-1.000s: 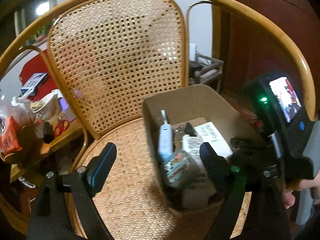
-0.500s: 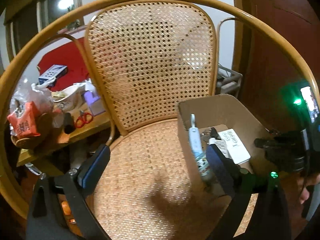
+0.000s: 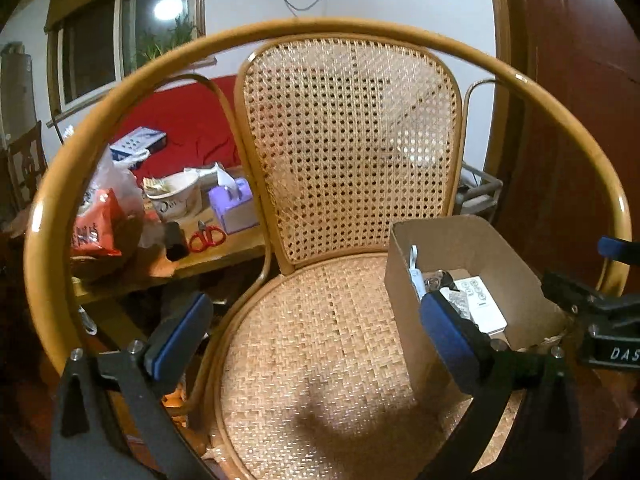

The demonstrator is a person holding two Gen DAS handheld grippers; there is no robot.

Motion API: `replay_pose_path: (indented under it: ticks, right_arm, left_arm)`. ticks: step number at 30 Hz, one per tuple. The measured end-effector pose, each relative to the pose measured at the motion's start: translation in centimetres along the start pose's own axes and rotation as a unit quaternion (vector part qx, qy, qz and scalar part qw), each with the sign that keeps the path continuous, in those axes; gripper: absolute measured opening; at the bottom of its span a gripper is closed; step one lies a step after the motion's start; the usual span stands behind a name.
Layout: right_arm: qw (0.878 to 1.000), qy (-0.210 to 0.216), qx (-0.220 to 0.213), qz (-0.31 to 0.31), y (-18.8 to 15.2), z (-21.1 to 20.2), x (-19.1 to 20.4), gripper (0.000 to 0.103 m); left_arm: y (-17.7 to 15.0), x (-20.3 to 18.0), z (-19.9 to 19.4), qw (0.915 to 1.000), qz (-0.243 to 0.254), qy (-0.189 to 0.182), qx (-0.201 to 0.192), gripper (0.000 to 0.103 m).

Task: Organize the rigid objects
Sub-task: 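Lower the box onto the chair seat with the right gripper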

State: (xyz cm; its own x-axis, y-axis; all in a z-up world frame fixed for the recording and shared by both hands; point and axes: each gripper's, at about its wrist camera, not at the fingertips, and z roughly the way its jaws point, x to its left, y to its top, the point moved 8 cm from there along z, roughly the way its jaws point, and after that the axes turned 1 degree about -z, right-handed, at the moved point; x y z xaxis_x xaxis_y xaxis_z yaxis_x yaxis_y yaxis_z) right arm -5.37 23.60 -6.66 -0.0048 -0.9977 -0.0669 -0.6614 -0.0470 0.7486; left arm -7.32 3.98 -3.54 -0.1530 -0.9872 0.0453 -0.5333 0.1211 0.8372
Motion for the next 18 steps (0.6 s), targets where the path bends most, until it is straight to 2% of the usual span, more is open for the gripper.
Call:
replay_pose_path:
  ticks: [3,6,15,18]
  right_arm:
    - [1.0,-0.011,-0.003,0.0,-0.2,-1.1,0.2,0.103]
    - [1.0,-0.004,-0.005,0.004,-0.9,-2.1,0.2,0.103]
    - [0.998,-0.005,-0.055,0.028,-2.7,-6.0,-0.3,0.103]
    - [0.997,0.003,-0.065,0.031,-3.6,-6.8,-0.1,0.103]
  left_arm:
    - [0.3,0.3,-1.4,0.9998,0.011,0.005,-0.014,0.103]
    - [0.6,0.9,-3.1,0.9993,0.013,0.012,-0.033,0.103]
    - [0.6,2.4,-6.1,0.997,-0.001,0.024,-0.074,0.103]
    - [0.1,2.7,-6.7,0.9968,-0.005,0.026,-0.075,0.103]
